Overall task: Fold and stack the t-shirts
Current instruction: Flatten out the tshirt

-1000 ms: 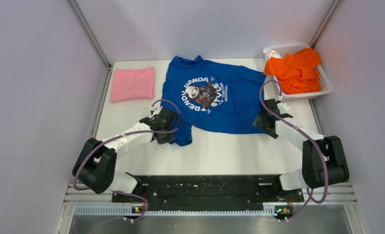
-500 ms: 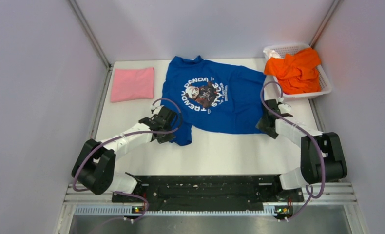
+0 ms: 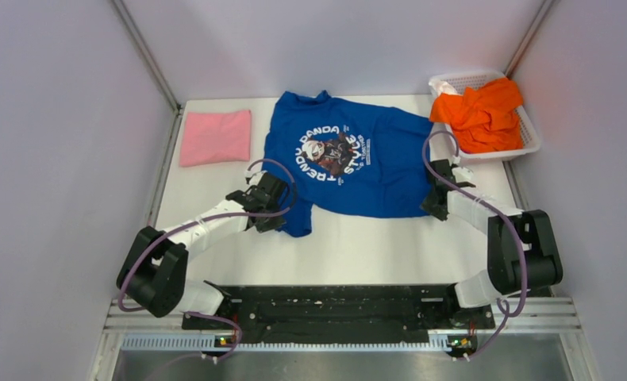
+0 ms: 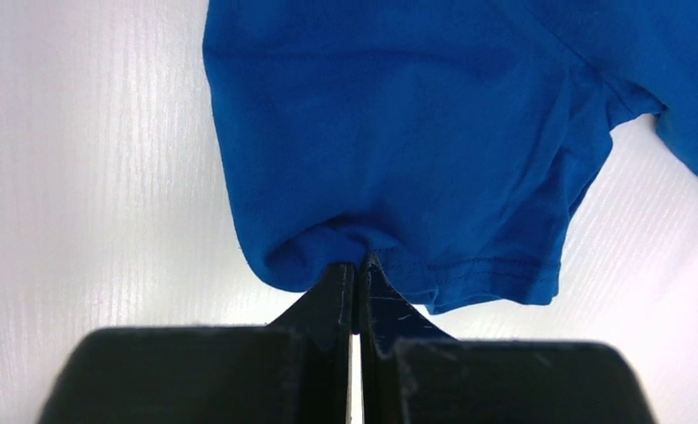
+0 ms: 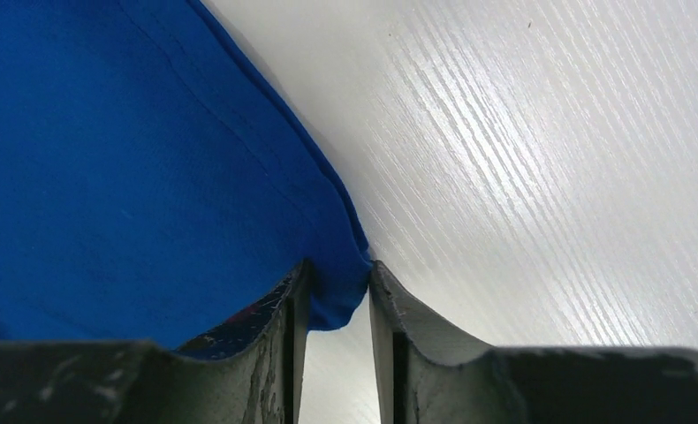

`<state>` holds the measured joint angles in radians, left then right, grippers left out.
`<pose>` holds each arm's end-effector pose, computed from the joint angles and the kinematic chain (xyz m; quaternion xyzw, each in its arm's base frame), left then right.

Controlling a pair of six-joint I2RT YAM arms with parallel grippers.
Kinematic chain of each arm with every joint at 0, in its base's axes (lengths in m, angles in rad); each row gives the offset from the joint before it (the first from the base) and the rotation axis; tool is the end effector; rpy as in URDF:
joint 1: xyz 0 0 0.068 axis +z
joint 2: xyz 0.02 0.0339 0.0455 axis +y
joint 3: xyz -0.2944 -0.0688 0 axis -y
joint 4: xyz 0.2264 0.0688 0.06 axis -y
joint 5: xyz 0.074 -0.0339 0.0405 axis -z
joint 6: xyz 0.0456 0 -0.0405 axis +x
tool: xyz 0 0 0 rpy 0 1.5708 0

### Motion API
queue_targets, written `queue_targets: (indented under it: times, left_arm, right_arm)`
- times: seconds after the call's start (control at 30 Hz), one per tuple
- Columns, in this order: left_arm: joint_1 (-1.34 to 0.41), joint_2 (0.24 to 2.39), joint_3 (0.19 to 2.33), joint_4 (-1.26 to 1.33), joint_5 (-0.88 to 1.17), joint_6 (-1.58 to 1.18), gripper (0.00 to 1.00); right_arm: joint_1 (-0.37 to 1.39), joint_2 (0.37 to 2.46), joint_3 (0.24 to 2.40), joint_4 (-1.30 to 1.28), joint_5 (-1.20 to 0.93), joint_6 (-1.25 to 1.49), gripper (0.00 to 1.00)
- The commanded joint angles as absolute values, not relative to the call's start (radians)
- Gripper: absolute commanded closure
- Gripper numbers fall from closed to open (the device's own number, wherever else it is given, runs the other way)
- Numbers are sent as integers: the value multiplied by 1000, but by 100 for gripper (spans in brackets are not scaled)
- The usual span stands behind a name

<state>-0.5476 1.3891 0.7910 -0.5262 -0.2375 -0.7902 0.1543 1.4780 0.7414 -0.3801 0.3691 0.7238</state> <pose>0.2094 -0.1152 0.2184 -0.1432 0.9580 -0.0457 0.2441 0.2514 0.0225 0.1943 0.3087 0.9076 -0.0678 0.2763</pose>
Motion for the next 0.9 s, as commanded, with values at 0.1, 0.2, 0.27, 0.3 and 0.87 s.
queue_targets:
  times: [0.1, 0.2, 0.27, 0.3, 0.87]
  left_arm:
    - [-544, 1361, 855, -535, -310, -798, 100]
    - [-534, 1349, 886, -549, -337, -805, 100]
    - [-526, 1338, 924, -570, -364, -803, 100]
    - [-521, 1330, 952, -588, -392, -802, 100]
    - [-515, 970, 1378, -436, -687, -435, 100]
  right_arm:
    - [148, 1520, 779, -323, 335, 698, 93]
    - [148, 1513, 797, -305, 324, 681, 100]
    - [148, 1486, 819, -309, 317, 667, 100]
    - [148, 1465, 832, -314, 317, 661, 100]
    - [149, 968, 1241, -476, 343, 481, 100]
